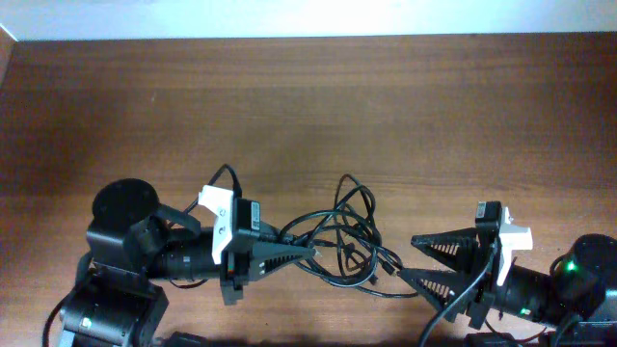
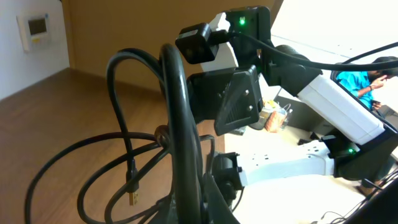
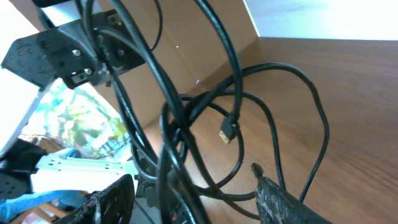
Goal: Untangle cables
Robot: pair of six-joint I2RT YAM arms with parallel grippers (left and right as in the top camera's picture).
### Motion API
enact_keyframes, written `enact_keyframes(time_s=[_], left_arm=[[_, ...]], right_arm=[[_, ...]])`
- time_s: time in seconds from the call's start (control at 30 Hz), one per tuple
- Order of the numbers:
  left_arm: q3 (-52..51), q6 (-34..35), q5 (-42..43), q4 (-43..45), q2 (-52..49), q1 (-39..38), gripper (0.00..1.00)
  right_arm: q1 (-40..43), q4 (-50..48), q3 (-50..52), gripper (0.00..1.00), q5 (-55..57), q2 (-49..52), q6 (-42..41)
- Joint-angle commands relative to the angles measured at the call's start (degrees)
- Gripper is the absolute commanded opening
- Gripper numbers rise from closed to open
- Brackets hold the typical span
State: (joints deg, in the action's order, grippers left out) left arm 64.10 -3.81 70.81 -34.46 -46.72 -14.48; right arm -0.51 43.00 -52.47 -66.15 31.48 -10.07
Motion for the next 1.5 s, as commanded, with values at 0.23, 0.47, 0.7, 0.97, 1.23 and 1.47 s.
enact_keyframes(time_s=[0.23, 0.47, 0.7, 0.97, 1.23, 1.47], left_arm=[[0.83, -1.9, 6.08, 10.08, -7.58, -2.21, 0.0], [0.83, -1.9, 6.08, 10.25, -10.54, -10.47, 0.0], [0.83, -1.86, -0.42, 9.73, -10.54, -10.86, 0.0], [0.83, -1.88, -10.73, 5.68, -10.54, -10.86, 0.0], [0.83, -1.86, -30.18, -4.24, -10.56, -10.86, 0.0], [0.83, 1.42, -58.14, -15.39, -10.54, -10.86, 0.0]], right_arm=[[0.15, -1.53, -0.24, 0.36, 5.35, -0.17, 0.63], [0.15, -1.46, -0.24, 0.34, 5.35, -0.17, 0.63], [0.15, 0.02, -0.24, 0.04, 5.33, -0.2, 0.13], [0.15, -0.46, -0.26, 0.04, 5.09, -0.2, -2.56], [0.15, -15.74, -0.26, 0.04, 1.2, -0.2, -13.0], [0.17, -20.13, -0.26, 0.04, 0.83, -0.2, -14.86]])
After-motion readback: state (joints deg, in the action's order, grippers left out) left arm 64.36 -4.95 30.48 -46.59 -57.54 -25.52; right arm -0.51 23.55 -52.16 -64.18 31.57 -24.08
